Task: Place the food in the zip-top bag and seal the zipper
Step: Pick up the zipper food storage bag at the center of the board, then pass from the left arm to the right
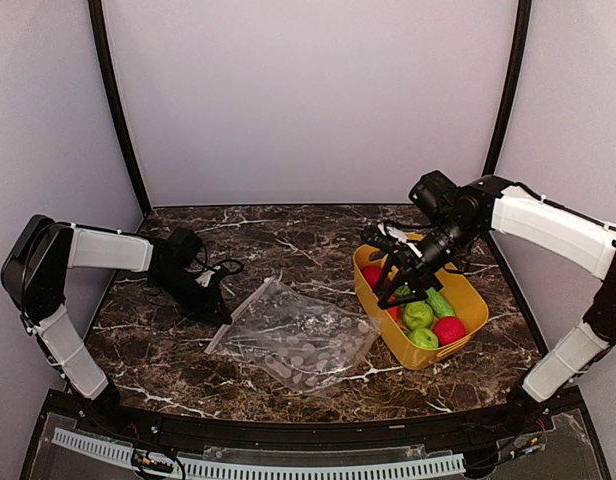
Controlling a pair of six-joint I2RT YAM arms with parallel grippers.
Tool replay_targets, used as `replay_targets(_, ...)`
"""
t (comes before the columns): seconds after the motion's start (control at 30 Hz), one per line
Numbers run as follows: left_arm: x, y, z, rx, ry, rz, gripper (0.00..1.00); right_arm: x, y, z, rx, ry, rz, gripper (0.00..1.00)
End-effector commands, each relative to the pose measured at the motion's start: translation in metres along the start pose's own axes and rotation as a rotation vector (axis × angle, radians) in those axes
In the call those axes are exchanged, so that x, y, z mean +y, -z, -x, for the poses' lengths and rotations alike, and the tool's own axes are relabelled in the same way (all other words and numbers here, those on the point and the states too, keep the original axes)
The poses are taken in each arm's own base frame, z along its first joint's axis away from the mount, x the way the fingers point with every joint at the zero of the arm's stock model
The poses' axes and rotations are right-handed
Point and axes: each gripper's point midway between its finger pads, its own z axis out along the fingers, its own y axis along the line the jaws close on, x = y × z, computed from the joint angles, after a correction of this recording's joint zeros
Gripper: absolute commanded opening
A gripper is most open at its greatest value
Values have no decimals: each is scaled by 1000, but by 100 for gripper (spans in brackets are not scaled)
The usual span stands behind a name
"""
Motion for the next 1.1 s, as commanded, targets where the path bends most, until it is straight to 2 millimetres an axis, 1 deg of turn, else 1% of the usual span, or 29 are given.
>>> replay_targets(0.0, -9, 7, 11, -54, -37, -26, 12, 7, -20, -5, 68, 41, 34, 43)
replay_targets(0.1, -14, 15, 15, -85, -48, -28, 4, 7, -27, -7, 89, 43, 41, 43)
replay_targets(0.2, -18, 24, 18, -113, -53, -21, 1, 7, -28, -4, 89, 45, 45, 42)
replay_targets(0.23, -22, 32, 20, -136, -62, -23, 1, 7, -27, -3, 85, 48, 44, 42)
replay_targets(0.27, -22, 36, 20, -142, -61, -6, 1, 6, -27, -1, 82, 49, 43, 42)
replay_targets(0.3, -27, 47, 24, -175, -78, -1, 1, 6, -27, 1, 80, 52, 41, 42)
replay_targets(0.37, -30, 66, 24, -204, -93, 45, 1, 4, -26, 5, 75, 53, 39, 41)
replay_targets(0.43, -34, 90, 29, -268, -128, 97, 1, 3, -24, 11, 65, 62, 32, 41)
replay_targets(0.5, -36, 117, 34, -332, -163, 169, 1, 0, -22, 16, 57, 64, 24, 40)
replay_targets(0.53, -35, 132, 38, -378, -187, 223, 1, -2, -22, 19, 51, 62, 10, 40)
replay_targets(0.57, -39, 147, 41, -402, -200, 250, 1, -6, -20, 23, 44, 59, -6, 40)
replay_targets(0.6, -36, 162, 44, -441, -216, 309, 1, -10, -19, 28, 36, 50, -26, 40)
replay_targets(0.63, -39, 180, 48, -476, -223, 349, 1, -15, -17, 33, 27, 43, -49, 41)
replay_targets(0.67, -51, 200, 53, -525, -254, 352, 1, -20, -16, 38, 18, 33, -72, 41)
replay_targets(0.7, -56, 207, 51, -529, -267, 351, 1, -25, -14, 45, 2, 29, -100, 42)
replay_targets(0.73, -70, 224, 54, -571, -305, 336, 1, -30, -12, 51, -14, 28, -120, 42)
replay_targets(0.77, -79, 228, 53, -577, -328, 311, 1, -36, -10, 57, -32, 19, -144, 43)
replay_targets(0.8, -92, 239, 54, -604, -368, 290, 1, -44, -6, 65, -57, 9, -176, 44)
replay_targets(0.87, -113, 240, 54, -607, -431, 240, 1, -57, -1, 81, -110, -24, -211, 46)
replay_targets(0.9, -120, 238, 54, -603, -455, 219, 1, -62, 2, 90, -142, -37, -216, 47)
replay_targets(0.93, -130, 229, 53, -583, -487, 203, 1, -66, 4, 98, -174, -61, -210, 48)
replay_targets(0.97, -132, 220, 56, -568, -494, 207, 1, -70, 5, 107, -209, -82, -193, 48)
replay_targets(1.0, -141, 207, 53, -543, -524, 198, 1, -75, 6, 114, -232, -109, -182, 48)
replay_targets(1.03, -141, 198, 59, -541, -513, 209, 1, -80, 6, 119, -253, -145, -168, 48)
replay_targets(1.07, -149, 184, 59, -537, -527, 194, 1, -85, 5, 126, -274, -177, -147, 48)
